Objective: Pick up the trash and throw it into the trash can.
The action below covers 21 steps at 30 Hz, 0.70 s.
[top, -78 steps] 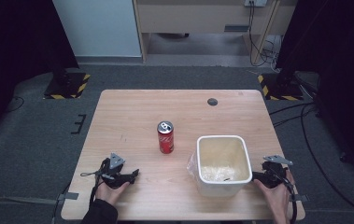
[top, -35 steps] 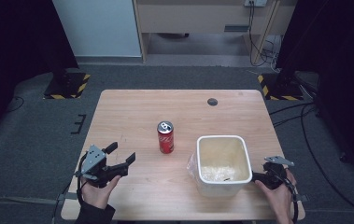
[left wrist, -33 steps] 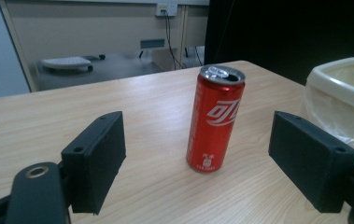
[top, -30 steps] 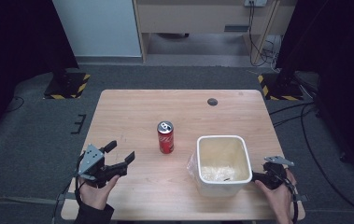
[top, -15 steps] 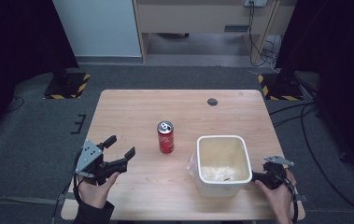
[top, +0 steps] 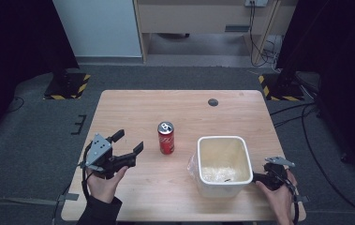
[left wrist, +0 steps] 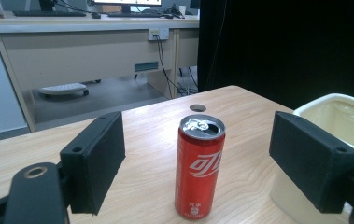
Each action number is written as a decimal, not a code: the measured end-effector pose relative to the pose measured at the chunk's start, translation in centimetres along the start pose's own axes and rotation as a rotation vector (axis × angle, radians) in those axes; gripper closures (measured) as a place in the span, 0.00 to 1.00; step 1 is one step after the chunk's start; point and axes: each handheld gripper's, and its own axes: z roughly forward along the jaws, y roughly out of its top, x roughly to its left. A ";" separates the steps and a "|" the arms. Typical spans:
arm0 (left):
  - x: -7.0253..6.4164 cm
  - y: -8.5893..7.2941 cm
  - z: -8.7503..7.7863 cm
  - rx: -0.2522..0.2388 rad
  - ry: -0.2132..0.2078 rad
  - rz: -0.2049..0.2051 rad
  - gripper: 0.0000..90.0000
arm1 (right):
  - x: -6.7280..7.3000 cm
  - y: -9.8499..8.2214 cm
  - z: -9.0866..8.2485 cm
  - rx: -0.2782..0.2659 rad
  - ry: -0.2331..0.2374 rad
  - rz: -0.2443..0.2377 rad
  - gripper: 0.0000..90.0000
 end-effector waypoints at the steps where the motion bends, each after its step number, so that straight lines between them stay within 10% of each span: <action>1: 0.0 0.0 0.2 -0.001 0.001 0.001 0.20 | 0.0 0.0 0.0 0.000 0.000 0.000 0.02; 21: -1.2 0.1 3.6 0.008 -0.022 0.012 0.19 | 0.0 0.0 0.0 0.000 0.000 0.000 0.02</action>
